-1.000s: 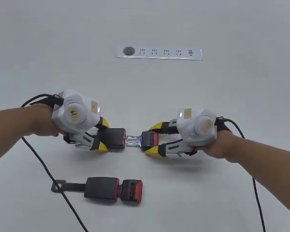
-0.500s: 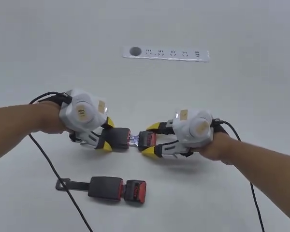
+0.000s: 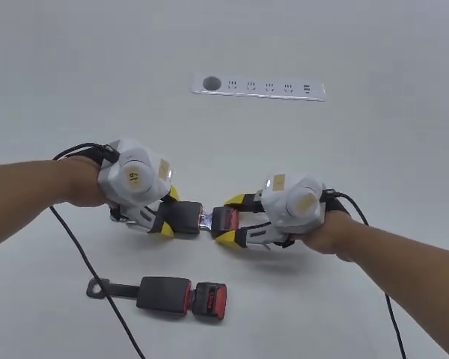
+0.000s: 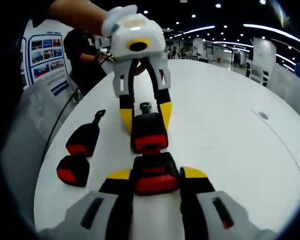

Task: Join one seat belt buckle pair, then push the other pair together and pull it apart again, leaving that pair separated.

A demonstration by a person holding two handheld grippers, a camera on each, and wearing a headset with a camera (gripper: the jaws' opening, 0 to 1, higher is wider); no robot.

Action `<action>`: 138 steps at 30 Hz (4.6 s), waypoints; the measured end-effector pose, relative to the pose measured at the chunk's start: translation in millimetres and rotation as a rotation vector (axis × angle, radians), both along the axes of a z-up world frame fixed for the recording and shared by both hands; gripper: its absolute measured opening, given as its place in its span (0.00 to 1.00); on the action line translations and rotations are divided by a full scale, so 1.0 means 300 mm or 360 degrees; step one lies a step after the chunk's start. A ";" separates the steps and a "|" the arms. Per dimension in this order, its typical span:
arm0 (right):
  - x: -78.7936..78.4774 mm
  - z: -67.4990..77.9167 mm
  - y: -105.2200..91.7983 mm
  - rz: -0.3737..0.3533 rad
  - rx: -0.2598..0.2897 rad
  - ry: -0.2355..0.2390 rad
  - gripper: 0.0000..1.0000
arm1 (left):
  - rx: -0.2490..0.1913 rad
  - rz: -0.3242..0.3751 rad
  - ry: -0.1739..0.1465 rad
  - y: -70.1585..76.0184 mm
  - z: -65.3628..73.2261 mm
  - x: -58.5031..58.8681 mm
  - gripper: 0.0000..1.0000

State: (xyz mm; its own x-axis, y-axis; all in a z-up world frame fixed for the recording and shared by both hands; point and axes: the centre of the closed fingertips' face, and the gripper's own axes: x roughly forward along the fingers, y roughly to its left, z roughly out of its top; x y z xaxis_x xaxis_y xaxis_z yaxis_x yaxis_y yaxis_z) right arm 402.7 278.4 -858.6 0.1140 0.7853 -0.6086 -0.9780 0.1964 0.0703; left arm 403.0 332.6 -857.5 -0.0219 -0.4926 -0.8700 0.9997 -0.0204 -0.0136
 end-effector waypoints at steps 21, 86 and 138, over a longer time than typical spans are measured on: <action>0.005 -0.002 0.021 -0.0045 -0.0057 0.0000 0.36 | 0.0015 -0.0010 -0.0001 -0.003 0.004 -0.005 0.34; -0.009 -0.002 -0.288 -0.0009 -0.0271 0.0011 0.37 | 0.0044 -0.0009 -0.0004 -0.006 0.012 -0.015 0.35; 0.002 0.174 -0.529 -0.0742 -0.0095 -0.0065 0.77 | -0.0443 0.0857 0.0038 -0.055 0.240 0.057 0.90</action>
